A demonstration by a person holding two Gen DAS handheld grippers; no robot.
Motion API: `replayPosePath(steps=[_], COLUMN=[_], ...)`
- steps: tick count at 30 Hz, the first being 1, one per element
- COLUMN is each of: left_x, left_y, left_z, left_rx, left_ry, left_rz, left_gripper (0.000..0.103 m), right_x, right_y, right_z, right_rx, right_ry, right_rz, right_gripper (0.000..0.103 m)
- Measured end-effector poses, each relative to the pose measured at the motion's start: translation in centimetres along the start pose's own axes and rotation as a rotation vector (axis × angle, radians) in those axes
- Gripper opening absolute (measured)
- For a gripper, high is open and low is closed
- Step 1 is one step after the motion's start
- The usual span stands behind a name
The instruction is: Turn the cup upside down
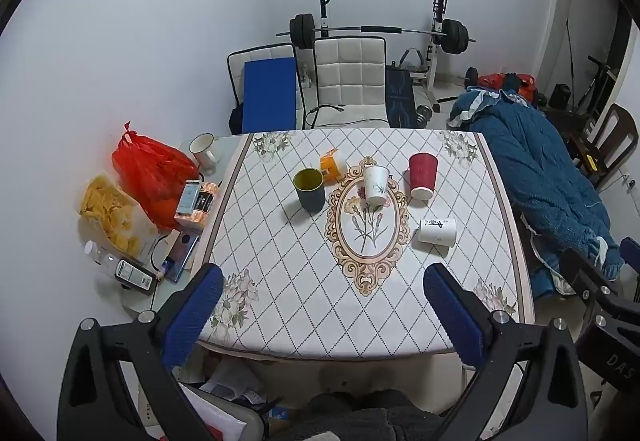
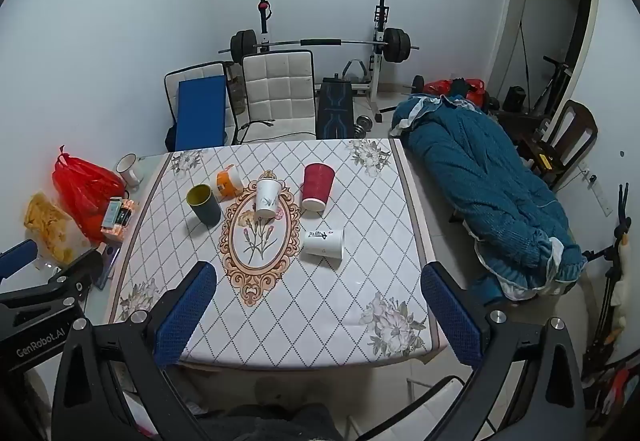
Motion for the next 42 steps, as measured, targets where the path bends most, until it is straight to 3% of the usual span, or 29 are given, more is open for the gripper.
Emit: replayPosePath(steps=[42], left_x=[0.3], left_y=[1.0], left_z=[-0.6], left_rx=[0.006], left_ry=[-0.002], left_rz=[-0.018], left_gripper=[0.103], right_x=[-2.0], right_y=[0.4], right_z=[-0.5], right_rx=[-0.002], right_ry=[0.007], right_rz=[0.007], right_gripper=[0.103])
Point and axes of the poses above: each gripper's, at about its wrist camera, not at the fingertips, and x roughly against the way its jaws point, z to its left, y to its top, the point moved 10 cm from there along -x, roughly the way its jaws point, and after that the axes turned 6 degrees about -y, right-handed, at the moved point
